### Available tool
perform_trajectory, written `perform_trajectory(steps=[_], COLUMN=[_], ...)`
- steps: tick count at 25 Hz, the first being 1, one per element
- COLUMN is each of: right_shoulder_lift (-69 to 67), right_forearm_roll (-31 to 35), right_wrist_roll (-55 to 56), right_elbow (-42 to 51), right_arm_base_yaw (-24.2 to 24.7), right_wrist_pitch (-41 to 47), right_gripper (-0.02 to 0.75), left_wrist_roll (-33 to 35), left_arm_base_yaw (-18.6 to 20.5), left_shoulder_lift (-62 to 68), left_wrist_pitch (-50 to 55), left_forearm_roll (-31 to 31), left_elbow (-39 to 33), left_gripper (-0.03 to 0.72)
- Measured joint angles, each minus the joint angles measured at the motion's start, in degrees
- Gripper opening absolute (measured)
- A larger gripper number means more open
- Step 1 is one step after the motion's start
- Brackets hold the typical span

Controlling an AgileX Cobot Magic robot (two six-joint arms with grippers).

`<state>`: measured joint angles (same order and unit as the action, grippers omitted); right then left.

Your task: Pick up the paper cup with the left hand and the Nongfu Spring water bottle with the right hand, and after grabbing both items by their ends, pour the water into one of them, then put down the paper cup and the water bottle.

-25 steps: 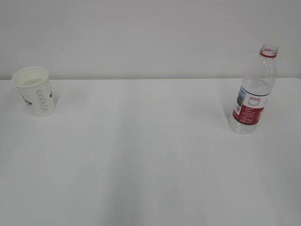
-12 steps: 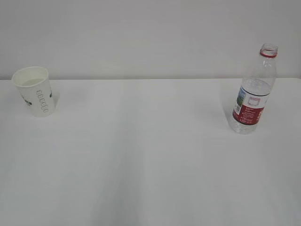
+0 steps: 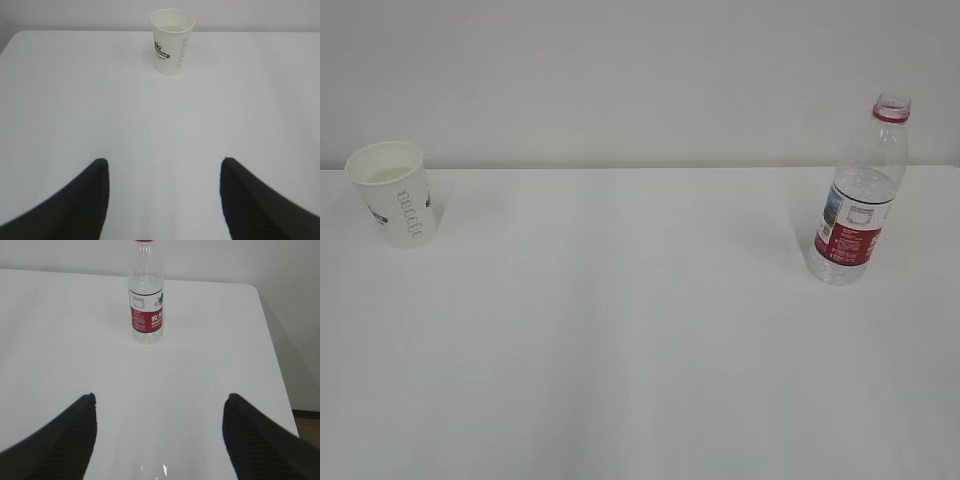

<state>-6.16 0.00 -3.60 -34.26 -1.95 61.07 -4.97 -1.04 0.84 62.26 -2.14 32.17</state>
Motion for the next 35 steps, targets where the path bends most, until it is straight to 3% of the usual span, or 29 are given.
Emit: perform_trajectory(steps=[8,35], right_shoulder_lift=[5.8,7.0], right_forearm_roll=[0.0,-0.7], right_wrist_roll=[-0.9,-1.2], right_elbow=[5.6,5.8], right_arm_base_yaw=[0.0,0.0], right_wrist_pitch=[4.2,4.3], right_gripper=[0.589,0.589], left_wrist_roll=[0.0,0.0], left_arm_base_yaw=[0.0,0.0], left_shoulder_lift=[-0.6,-0.6], left_wrist_pitch=[0.1,0.5], left_forearm_roll=[0.5,0.5], left_elbow=[-1.3,-2.3], left_gripper=[0.503,0.453])
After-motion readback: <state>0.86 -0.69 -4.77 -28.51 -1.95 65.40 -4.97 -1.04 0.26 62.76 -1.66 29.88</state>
